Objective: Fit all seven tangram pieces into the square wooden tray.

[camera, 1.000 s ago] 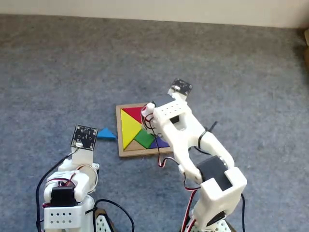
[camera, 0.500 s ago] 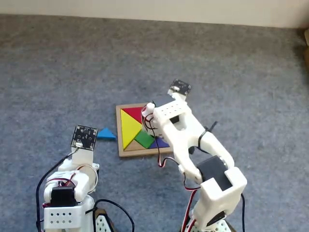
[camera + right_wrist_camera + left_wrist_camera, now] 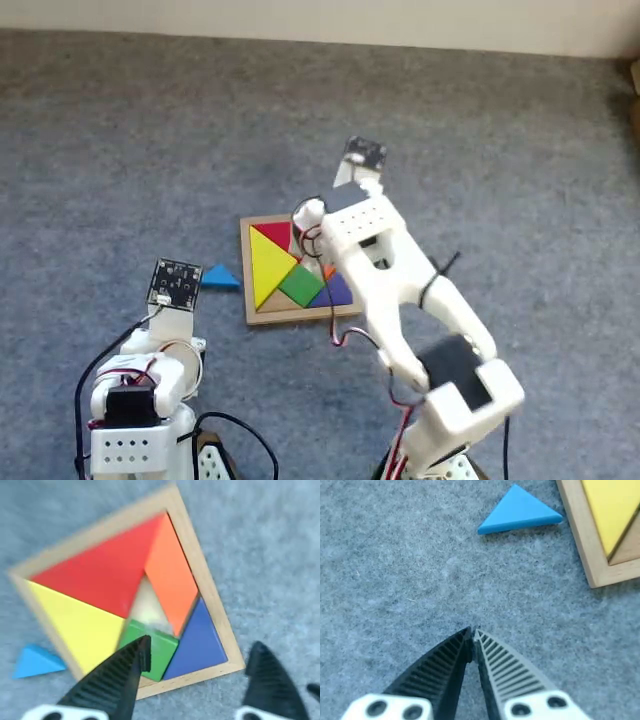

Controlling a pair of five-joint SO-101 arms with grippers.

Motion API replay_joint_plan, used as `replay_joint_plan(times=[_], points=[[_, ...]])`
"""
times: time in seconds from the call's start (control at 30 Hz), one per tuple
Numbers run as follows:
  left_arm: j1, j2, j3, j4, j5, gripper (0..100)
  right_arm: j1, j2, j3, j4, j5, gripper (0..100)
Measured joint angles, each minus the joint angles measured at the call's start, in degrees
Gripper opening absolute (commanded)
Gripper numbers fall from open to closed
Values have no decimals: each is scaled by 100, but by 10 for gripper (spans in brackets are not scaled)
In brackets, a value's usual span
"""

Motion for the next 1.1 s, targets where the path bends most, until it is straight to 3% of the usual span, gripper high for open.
replay_joint_plan(times=[0.5, 0.67, 1.1], points=[[0, 0, 0, 0, 0, 36, 695, -3815, 2004, 44, 35, 192], [0, 0, 0, 0, 0, 36, 1116, -4941, 2822, 44, 431, 192], [0, 0, 0, 0, 0, 36, 1670, -6752, 4536, 44, 800, 190]])
